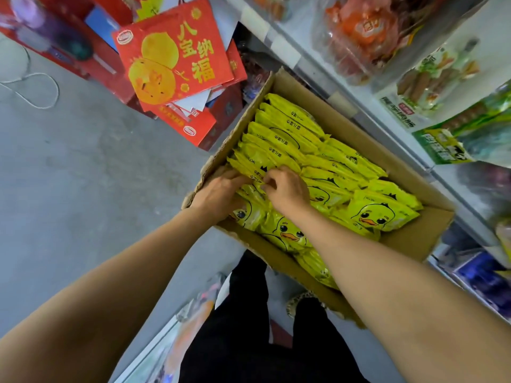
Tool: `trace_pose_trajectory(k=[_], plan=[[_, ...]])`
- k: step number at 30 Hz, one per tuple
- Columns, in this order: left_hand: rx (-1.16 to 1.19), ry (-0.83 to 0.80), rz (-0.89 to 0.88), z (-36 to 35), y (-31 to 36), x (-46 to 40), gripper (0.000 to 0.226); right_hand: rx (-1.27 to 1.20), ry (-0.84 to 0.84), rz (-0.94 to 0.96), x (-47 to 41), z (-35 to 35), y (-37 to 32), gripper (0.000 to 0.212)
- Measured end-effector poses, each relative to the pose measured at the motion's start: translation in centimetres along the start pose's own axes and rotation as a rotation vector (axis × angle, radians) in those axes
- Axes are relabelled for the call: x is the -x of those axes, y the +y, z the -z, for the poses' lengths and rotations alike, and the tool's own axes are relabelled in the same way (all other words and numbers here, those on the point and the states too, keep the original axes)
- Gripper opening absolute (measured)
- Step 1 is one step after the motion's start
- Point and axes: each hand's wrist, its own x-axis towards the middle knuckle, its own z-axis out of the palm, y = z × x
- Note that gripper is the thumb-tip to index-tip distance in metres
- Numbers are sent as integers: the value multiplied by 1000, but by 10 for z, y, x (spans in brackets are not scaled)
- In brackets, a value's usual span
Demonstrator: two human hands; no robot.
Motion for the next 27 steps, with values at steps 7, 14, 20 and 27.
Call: trace_pose_trajectory(k=[7,14,20,27], plan=[[-194,-11,-23,-2,4,-5,58,-176,-99,61,10,32,26,10],[-351,87,-9,-1,22,-12,19,-123,6,76,27,42,38,19],[-162,5,0,15,39,-18,10,-320,179,-44,53,71,72,15],[138,-43,-7,26,119,9,11,-567,241,-140,116,118,126,56]])
